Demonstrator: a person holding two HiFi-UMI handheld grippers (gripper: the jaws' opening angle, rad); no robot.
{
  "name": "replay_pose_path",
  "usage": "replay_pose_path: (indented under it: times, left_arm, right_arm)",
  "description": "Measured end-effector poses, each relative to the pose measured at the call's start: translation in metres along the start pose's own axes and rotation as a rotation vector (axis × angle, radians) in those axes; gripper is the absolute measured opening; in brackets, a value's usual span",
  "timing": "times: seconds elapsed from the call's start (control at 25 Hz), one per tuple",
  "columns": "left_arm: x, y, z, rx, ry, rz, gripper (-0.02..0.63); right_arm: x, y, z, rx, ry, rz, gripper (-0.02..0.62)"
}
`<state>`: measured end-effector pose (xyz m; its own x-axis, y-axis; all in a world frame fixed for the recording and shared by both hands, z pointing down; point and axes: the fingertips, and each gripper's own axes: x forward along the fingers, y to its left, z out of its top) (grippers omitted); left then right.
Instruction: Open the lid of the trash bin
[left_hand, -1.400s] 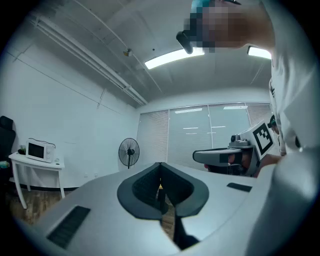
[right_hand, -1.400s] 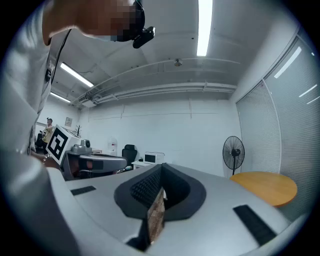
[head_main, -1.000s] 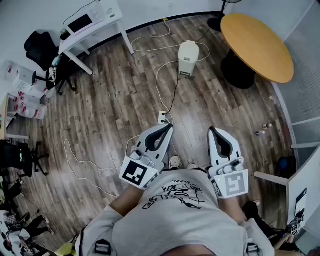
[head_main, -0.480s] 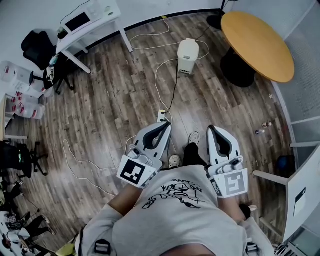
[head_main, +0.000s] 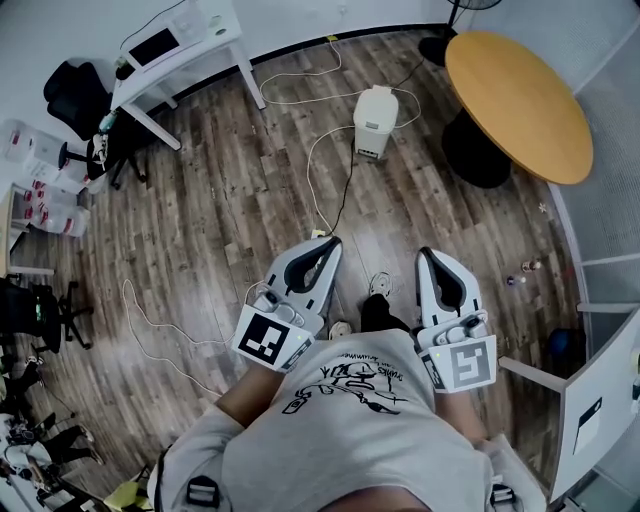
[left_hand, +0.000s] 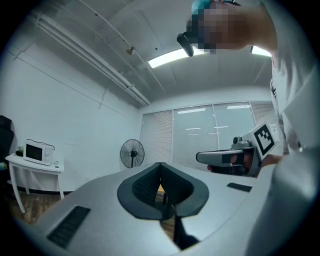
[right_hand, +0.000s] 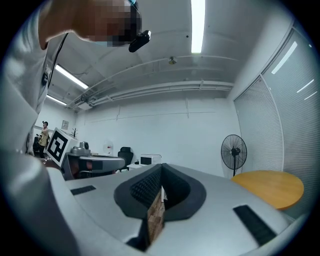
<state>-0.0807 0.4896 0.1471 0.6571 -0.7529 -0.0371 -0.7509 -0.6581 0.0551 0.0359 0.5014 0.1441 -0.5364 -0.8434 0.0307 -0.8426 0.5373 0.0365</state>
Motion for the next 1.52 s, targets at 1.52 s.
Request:
replay_pose_path:
  times: [1.52]
  left_arm:
    - [0.246,0.046,-0.010,0.006,0.042,0.057,0.015]
  right_arm:
    - [0.112,-0.221,-0.012,0.038,0.018,0.043,0.006]
